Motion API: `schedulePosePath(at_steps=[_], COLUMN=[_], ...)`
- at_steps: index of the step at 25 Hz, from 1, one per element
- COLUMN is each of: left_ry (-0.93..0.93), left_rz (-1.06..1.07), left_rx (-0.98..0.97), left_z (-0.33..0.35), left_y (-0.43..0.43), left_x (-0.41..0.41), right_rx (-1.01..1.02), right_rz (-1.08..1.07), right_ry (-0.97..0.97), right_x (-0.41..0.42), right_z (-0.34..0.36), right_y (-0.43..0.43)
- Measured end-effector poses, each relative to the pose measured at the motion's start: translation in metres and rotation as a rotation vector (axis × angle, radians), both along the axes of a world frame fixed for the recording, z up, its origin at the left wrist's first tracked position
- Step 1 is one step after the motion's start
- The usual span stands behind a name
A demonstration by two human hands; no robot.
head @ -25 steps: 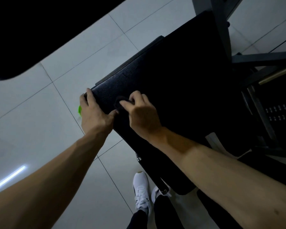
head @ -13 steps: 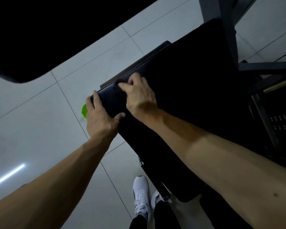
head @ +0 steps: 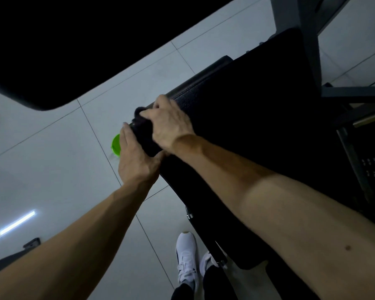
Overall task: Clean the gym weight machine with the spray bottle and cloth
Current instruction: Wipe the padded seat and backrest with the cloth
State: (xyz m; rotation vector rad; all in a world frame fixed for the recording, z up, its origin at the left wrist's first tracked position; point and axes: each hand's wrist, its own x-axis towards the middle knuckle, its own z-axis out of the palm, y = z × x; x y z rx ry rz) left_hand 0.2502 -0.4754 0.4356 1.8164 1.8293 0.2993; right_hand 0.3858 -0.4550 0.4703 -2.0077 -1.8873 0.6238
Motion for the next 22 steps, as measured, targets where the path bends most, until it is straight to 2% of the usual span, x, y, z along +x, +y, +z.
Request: schedulePosePath(at_steps=[2,4,6,8,12,15,17,19,22], left_ry=[-0.027,-0.079,-0.156,-0.213,-0.325,-0.496,-0.586,-0.673,-0.733], left_rz=[0.033,0.096,0.174,0.217,0.247,0.258,0.310,0.381,0.454], left_rx=[-0.026,-0.050,-0.082,-0.102,-0.143,-0.240,-0.266,-0.345,-0.442], left_z=[-0.003,-0.007,-0.011,-0.007,0.001,-0.002,0.001,0.011,0.017], left_y=[-0.002,-0.006,-0.013,-0.019,-0.020,-0.018,-0.017,-0.013,-0.007], left_x=[0.000,0.001,0.003,0.006,0.003,-0.015,-0.024,-0.023,-0.020], right_rx=[0.026,0.068,0.072,0.099,0.020,0.006,0.109,0.205,0.169], right_rz=[-0.162,-0.429,-0.585,-0.472,0.014,0.168,0.243,0.267,0.347], right_ry=[-0.019,-0.024,-0.036,-0.021,0.014,-0.028,-0.043,0.033,-0.012], right_x=[0.042,0.078,0.072,0.032,-0.043,-0.038,-0.022,-0.003,0.018], right_z=[-0.004,-0.010,-0.013,-0.010,-0.001,-0.002,-0.015,-0.032,-0.044], right_y=[0.002,0.002,-0.001,0.000,0.025,0.029,-0.007,-0.057,-0.083])
